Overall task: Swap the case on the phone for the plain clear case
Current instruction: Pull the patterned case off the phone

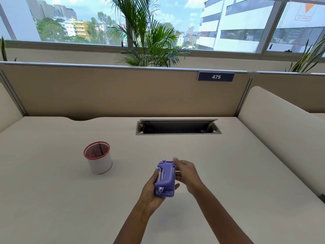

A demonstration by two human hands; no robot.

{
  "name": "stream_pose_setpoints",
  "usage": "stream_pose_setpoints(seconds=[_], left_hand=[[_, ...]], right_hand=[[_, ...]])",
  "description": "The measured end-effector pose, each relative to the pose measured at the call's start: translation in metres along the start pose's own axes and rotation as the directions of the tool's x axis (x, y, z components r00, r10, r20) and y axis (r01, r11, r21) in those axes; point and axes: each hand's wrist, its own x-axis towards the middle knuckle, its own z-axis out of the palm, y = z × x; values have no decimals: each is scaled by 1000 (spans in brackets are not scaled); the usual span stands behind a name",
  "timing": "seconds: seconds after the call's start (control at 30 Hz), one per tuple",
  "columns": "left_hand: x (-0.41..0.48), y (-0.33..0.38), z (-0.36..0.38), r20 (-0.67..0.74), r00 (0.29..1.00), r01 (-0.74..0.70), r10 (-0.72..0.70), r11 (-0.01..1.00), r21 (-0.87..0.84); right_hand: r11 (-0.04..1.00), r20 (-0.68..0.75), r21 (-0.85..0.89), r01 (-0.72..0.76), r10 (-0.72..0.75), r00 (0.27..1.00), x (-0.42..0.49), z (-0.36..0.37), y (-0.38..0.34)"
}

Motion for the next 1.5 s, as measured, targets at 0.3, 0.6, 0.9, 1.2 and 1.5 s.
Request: stream_pose_setpoints(seconds=[0.3,0.6,0.9,1.2,1.5], left_hand=[[5,-6,-1,-38,999,6,-6,1000,-25],[4,-9,-1,-71,997,9,-13,999,-47],[2,-9,4,-16,1000,19,-21,991,-134],[11,-4,0,-33,999,-2,-4,987,-162],[14,-2,-3,12,1000,14,-13,987,-157]], right_hand=[[988,81,116,-97,88,993,7,-5,4],[949,130,195,-249,226,965,12,-10,8],[914,-172,-376,152,-230,958,-6,4,6],[898,38,-419,132,-129,991,-20,11,-5],[977,85,-199,75,-59,995,-19,8,-8]])
